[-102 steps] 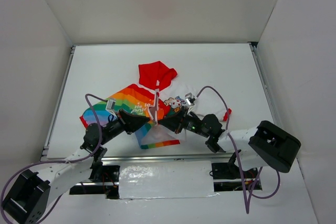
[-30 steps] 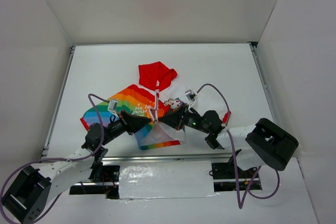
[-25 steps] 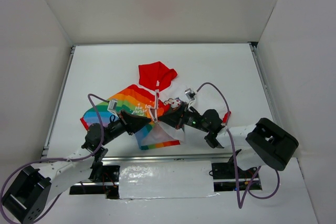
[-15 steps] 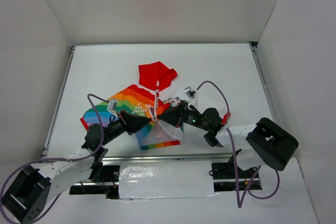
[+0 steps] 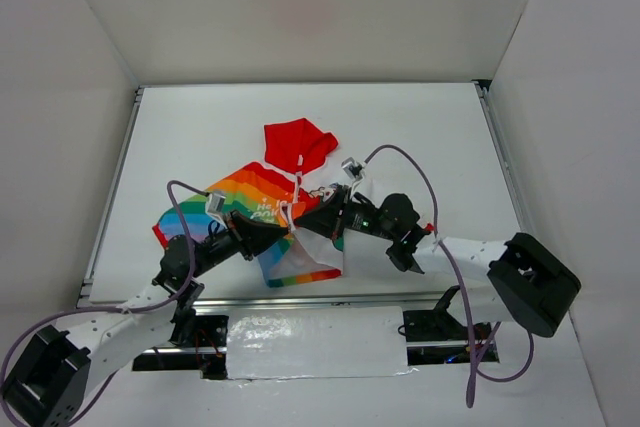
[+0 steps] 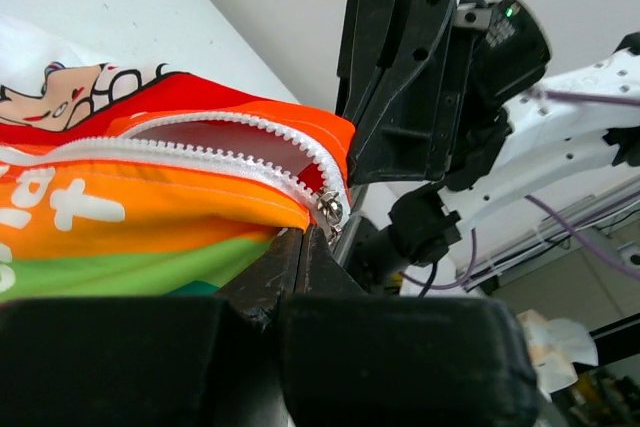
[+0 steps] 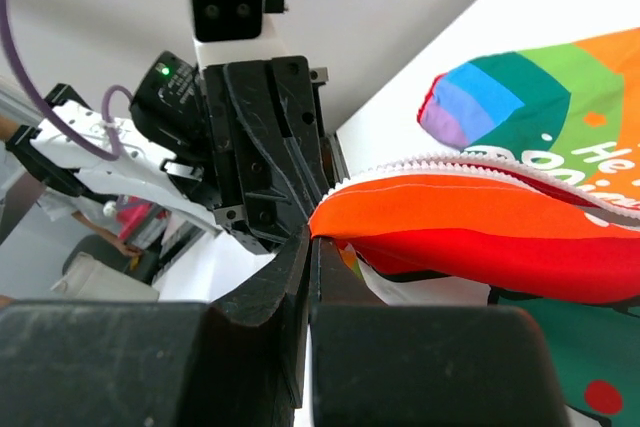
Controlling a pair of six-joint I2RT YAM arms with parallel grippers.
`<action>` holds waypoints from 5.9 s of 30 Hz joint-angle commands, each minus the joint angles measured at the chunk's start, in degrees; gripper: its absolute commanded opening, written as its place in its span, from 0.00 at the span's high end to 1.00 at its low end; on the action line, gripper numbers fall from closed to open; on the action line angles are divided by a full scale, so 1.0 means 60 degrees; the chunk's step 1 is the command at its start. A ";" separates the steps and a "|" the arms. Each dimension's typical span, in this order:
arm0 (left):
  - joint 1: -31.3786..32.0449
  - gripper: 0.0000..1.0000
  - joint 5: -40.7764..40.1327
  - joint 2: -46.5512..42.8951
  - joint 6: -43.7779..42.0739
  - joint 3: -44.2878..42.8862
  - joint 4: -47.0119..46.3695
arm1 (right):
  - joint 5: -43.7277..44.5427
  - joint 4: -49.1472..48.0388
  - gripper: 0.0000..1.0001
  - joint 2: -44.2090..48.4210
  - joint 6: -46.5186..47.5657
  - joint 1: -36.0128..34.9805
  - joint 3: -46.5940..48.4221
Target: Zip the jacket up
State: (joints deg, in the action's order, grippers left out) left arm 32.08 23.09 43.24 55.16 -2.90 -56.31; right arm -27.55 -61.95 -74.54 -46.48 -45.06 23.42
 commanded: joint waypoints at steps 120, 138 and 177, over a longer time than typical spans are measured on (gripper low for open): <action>0.2257 1.00 -0.1329 0.3383 -0.1283 0.0116 0.0480 | -0.0198 -0.1905 0.24 -0.2678 -0.0486 -0.0679 -0.1882; 0.2257 1.00 -0.1314 0.3472 -0.1253 -0.0015 0.0362 | -0.0257 -0.3033 0.32 -0.3381 -0.0866 -0.0796 -0.2145; 0.2257 1.00 -0.1021 0.3720 -0.1151 -0.0162 0.0040 | 0.0168 -0.5172 0.38 -0.4115 -0.1233 -0.0825 -0.2043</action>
State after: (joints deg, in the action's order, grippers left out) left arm 45.32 16.36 65.56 48.34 -2.94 -52.71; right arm -27.38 -74.13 -99.79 -54.41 -49.39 9.80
